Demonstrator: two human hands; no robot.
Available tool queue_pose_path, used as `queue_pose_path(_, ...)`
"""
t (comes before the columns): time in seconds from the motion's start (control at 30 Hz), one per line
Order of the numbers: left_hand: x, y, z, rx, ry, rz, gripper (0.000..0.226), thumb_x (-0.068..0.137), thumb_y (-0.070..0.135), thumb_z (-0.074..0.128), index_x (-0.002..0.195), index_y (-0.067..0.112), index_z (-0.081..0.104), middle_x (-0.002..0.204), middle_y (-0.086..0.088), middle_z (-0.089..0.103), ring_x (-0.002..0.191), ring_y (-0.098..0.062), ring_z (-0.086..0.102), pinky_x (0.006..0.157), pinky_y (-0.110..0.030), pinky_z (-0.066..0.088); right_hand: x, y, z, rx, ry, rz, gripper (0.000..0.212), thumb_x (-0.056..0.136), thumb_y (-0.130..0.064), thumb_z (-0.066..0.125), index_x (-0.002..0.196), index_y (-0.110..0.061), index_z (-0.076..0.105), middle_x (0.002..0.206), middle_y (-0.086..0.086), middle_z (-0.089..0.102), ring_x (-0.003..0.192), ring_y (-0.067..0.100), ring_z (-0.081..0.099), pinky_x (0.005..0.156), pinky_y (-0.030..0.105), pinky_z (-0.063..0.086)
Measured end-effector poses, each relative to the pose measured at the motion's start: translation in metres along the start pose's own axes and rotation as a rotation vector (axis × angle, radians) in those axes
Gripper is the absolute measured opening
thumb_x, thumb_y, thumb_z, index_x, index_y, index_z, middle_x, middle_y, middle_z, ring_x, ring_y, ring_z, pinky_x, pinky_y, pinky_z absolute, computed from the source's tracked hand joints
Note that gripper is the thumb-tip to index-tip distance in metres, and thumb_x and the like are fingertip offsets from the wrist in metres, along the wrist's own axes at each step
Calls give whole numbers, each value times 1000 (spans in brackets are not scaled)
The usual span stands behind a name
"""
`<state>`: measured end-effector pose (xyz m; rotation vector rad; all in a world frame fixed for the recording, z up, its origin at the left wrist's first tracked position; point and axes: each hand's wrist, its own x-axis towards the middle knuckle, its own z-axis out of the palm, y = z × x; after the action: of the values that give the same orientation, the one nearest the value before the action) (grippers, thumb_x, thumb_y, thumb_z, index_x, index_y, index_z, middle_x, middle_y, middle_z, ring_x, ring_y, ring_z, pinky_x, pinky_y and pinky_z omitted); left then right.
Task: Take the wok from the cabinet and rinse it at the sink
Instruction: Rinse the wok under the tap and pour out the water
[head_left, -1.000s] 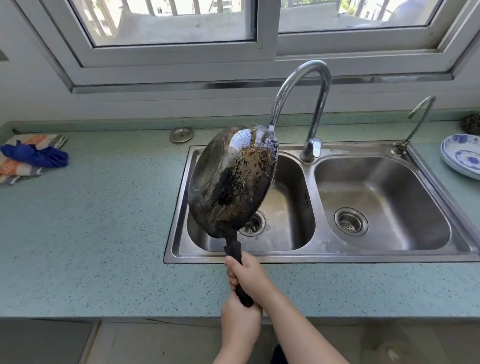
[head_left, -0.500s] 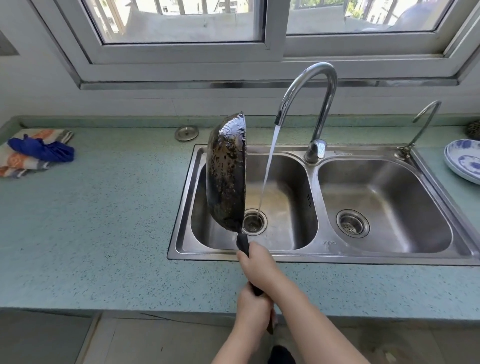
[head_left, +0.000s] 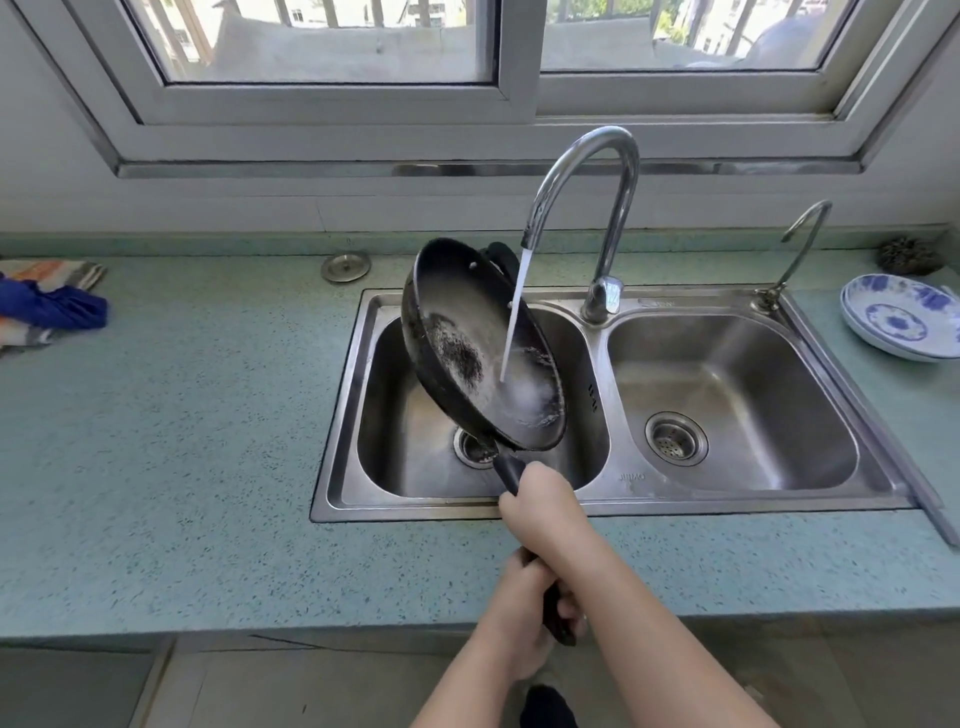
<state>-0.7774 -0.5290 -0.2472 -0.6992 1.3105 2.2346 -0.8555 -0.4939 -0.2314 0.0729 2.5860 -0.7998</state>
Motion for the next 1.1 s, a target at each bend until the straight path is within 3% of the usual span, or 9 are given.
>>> queue_pose_path(0.1,2,-2,-2,-33,-17,-22,6,65,14,49,69,10,49,40,2,35,30,-8,31,38,-15,27,0,0,1,23,-20,6,15,88,-11,47,98,-1,50,106,19,61,92,32,54,67,25,32)
queue_pose_path(0.17,2,-1,-4,-45,-28,-32,2,66,13,49,65,11,49,42,2,35,30,-8,31,38,-14,27,1,0,2,54,-35,17,9,87,-12,48,84,-6,42,87,13,55,81,26,45,66,26,32)
queue_pose_path(0.27,1,0,-9,-6,-45,-34,4,66,11,49,68,9,46,43,0,37,32,-10,34,40,-16,30,2,2,6,115,-44,27,31,85,-14,51,63,-14,30,64,-1,38,77,24,42,65,26,31)
queue_pose_path(0.43,2,-2,-24,137,45,-52,7,81,1,50,79,7,50,48,-4,48,35,-14,42,42,-20,38,4,7,22,192,6,28,35,79,-14,56,60,-16,27,61,-4,34,71,23,40,54,27,28)
queue_pose_path(0.53,0,-2,-29,227,129,1,5,76,6,57,76,7,52,50,-6,54,37,-17,48,41,-22,39,8,11,31,236,29,36,36,74,-16,60,59,-15,28,59,-4,34,59,18,36,44,23,23)
queue_pose_path(0.73,-3,-3,-29,421,269,61,11,77,7,60,70,12,53,52,-2,59,40,-15,54,41,-20,40,12,18,42,301,48,67,27,73,-20,65,81,-5,45,74,4,50,73,23,49,48,25,29)
queue_pose_path(0.97,0,-4,-33,389,323,13,10,77,5,62,76,7,52,58,-8,57,38,-15,54,36,-20,44,12,25,52,399,5,89,26,75,-24,66,72,-8,46,58,-4,44,66,19,49,46,21,28)
queue_pose_path(1.1,5,-15,-41,472,407,-37,14,77,13,60,83,5,51,59,-7,59,34,-16,57,40,-21,43,8,32,56,468,-51,129,29,77,-27,69,65,-16,45,60,-5,49,63,14,48,50,23,33)
